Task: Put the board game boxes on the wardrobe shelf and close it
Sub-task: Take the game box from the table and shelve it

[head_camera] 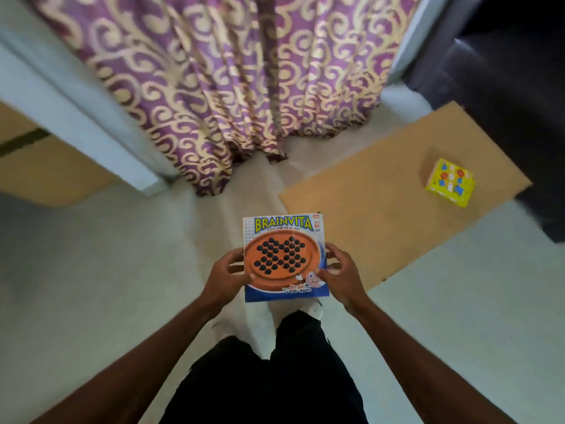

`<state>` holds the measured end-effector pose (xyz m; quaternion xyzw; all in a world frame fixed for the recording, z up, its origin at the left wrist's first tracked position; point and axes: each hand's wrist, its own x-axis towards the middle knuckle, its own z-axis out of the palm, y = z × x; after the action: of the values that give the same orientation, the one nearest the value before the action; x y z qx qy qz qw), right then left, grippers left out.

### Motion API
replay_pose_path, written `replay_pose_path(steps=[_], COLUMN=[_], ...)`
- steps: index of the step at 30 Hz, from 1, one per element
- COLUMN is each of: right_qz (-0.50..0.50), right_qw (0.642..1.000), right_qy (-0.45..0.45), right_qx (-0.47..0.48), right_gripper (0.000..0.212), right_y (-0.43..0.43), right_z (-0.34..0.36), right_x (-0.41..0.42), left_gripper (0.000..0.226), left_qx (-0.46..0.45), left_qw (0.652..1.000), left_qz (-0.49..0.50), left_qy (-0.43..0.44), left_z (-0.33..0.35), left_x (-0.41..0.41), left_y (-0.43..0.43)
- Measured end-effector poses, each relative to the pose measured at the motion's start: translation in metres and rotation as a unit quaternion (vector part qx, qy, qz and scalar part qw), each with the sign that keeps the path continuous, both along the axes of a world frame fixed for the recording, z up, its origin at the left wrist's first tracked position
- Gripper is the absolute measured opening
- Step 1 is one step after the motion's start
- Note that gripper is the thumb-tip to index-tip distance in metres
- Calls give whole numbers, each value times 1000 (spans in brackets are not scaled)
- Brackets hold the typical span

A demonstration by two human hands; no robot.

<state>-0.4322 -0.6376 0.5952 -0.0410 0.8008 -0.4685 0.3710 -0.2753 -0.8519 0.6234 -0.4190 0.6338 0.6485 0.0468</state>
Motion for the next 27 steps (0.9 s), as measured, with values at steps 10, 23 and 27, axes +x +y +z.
replay_pose_path(steps=[10,23,27], right_qz=[231,545,620], right_qw=[970,829,773], right_qy=[66,85,81], right_qx=[-26,-88,-110], right_gripper=[60,55,57], right_y=[-190,-459,-542], right_z=[37,46,46], right_x=[144,376,456], left_gripper=[55,49,46], left_qx=[-123,-173,-174], left_qw=[977,858,804], left_qz=[169,481,566], left_qy=[34,-42,-55], left_z=[14,23,31], left_x=[223,489,558], left_y=[-108,-220,-253])
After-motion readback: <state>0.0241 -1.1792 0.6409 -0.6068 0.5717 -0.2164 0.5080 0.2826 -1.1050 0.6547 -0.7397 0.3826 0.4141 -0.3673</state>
